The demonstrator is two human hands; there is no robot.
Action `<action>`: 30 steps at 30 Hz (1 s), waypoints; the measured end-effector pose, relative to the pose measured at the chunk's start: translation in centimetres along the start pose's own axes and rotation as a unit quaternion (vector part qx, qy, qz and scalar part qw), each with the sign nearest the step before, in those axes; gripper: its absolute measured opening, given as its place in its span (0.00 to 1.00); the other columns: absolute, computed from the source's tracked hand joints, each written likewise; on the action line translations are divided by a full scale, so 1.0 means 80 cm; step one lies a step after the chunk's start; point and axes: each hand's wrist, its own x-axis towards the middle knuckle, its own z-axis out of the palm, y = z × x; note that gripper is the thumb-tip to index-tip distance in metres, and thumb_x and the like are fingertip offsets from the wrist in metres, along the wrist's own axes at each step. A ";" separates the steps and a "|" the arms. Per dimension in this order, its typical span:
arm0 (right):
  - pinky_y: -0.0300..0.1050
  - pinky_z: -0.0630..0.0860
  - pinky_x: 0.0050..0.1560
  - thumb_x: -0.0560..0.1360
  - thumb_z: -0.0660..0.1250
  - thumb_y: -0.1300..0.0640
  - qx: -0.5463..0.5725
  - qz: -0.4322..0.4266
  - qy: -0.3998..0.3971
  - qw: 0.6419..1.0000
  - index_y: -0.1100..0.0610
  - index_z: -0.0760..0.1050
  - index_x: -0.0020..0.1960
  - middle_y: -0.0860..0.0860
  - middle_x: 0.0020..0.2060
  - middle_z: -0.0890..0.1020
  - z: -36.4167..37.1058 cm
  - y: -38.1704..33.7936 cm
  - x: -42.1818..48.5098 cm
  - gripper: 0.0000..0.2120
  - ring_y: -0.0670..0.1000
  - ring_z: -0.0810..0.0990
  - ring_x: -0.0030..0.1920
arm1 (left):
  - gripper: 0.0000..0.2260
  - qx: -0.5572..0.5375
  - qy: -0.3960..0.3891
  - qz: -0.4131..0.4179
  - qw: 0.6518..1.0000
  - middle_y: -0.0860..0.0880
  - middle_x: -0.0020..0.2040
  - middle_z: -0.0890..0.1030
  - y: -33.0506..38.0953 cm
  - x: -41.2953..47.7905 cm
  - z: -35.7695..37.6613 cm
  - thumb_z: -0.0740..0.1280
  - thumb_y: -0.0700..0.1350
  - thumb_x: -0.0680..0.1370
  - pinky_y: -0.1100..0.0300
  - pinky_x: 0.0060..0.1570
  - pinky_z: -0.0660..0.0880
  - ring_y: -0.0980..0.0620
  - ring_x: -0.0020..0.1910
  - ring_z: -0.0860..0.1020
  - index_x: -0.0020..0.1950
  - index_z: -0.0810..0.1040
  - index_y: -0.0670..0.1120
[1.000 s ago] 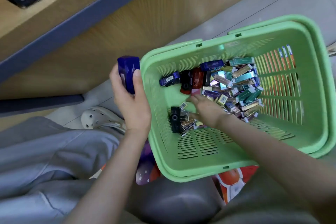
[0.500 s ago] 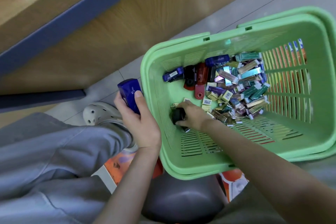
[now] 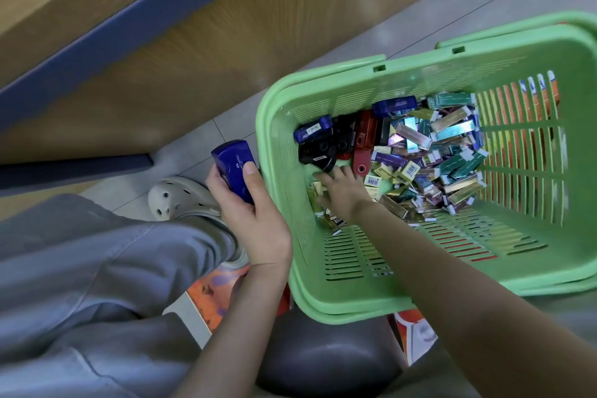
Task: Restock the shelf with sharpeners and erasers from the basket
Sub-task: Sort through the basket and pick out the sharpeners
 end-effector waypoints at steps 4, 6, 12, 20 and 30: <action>0.53 0.71 0.64 0.74 0.68 0.48 -0.030 -0.027 -0.051 0.998 0.54 0.57 0.73 0.57 0.65 0.66 0.019 -0.009 -0.003 0.33 0.59 0.64 0.65 | 0.11 0.009 0.002 0.002 1.000 0.44 0.49 0.76 -0.001 0.000 0.000 0.59 0.49 0.78 0.52 0.50 0.74 0.50 0.45 0.75 0.60 0.67 0.48; 0.53 0.72 0.62 0.73 0.68 0.47 -0.059 -0.039 -0.062 0.996 0.56 0.58 0.72 0.58 0.65 0.66 0.017 -0.011 -0.002 0.33 0.60 0.64 0.64 | 0.11 0.012 0.001 0.002 1.000 0.45 0.49 0.76 -0.002 0.000 0.000 0.59 0.48 0.79 0.53 0.51 0.74 0.51 0.45 0.75 0.60 0.67 0.48; 0.48 0.69 0.63 0.74 0.67 0.49 -0.002 -0.085 -0.127 0.988 0.57 0.55 0.75 0.56 0.69 0.66 0.014 -0.004 -0.006 0.35 0.57 0.72 0.64 | 0.12 0.015 -0.005 0.011 1.000 0.47 0.48 0.76 -0.004 0.000 -0.001 0.59 0.48 0.79 0.57 0.50 0.73 0.53 0.44 0.75 0.61 0.67 0.47; 0.46 0.69 0.58 0.73 0.69 0.62 0.080 -0.060 -0.146 0.984 0.55 0.67 0.69 0.56 0.60 0.76 0.003 0.003 -0.015 0.26 0.57 0.75 0.59 | 0.15 0.026 -0.004 0.030 0.999 0.59 0.45 0.75 -0.010 0.001 0.001 0.59 0.47 0.79 0.72 0.45 0.69 0.67 0.41 0.74 0.63 0.68 0.42; 0.31 0.73 0.31 0.77 0.65 0.60 0.306 0.030 0.014 0.951 0.57 0.79 0.49 0.51 0.47 0.82 -0.112 0.100 -0.077 0.05 0.44 0.78 0.32 | 0.10 0.013 -0.009 0.031 0.999 0.57 0.45 0.75 -0.009 0.001 0.002 0.59 0.48 0.80 0.72 0.45 0.68 0.67 0.40 0.74 0.60 0.67 0.49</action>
